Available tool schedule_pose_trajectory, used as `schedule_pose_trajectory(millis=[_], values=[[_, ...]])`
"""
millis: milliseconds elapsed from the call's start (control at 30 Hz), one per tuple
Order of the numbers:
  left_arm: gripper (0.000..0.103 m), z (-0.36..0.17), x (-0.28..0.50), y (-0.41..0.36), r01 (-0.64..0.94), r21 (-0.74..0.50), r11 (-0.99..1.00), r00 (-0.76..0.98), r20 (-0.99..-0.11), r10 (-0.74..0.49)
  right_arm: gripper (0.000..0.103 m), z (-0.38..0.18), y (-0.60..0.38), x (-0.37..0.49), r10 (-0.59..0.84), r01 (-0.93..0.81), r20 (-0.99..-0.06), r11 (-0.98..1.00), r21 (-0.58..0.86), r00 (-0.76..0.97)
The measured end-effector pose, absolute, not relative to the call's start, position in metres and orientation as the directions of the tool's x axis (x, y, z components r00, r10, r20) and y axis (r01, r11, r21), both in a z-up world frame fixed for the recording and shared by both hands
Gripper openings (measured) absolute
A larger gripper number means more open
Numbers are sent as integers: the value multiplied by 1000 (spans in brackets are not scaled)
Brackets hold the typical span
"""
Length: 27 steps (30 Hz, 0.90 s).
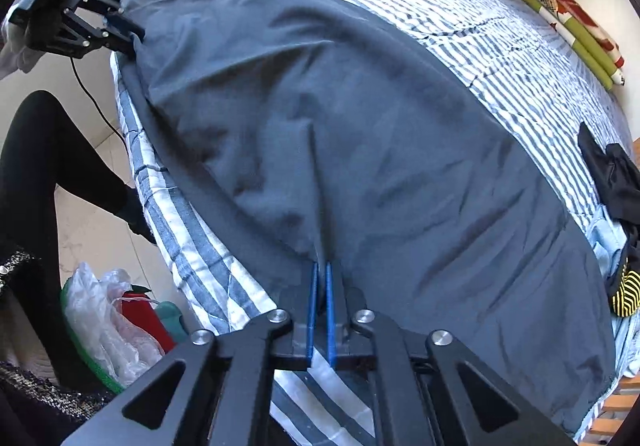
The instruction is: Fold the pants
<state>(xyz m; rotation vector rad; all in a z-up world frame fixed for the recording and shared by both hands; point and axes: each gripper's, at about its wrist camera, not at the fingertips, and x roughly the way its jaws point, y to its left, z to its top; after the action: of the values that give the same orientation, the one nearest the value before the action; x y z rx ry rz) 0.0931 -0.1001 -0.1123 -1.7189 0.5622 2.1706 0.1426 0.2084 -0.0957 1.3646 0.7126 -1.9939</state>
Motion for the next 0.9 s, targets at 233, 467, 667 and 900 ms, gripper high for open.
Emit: schedule_pose_trajectory(millis=[233, 467, 667, 900], values=[[9, -121, 111, -100, -505, 65, -861, -143, -990, 9, 5, -100, 218, 157, -186, 774, -967, -633, -17, -174], [24, -76, 96, -102, -461, -51, -886, -178, -973, 149, 12, -62, 218, 145, -325, 758, -931, -646, 92, -164], [34, -70, 41, -59, -488, -143, -861, -229, -931, 285, 15, -26, 199, 65, -368, 652, -861, -756, 57, -351], [35, -131, 66, -35, -596, -151, -788, -104, -959, 263, 34, -56, 165, -45, -375, 561, -885, -810, 168, -277]])
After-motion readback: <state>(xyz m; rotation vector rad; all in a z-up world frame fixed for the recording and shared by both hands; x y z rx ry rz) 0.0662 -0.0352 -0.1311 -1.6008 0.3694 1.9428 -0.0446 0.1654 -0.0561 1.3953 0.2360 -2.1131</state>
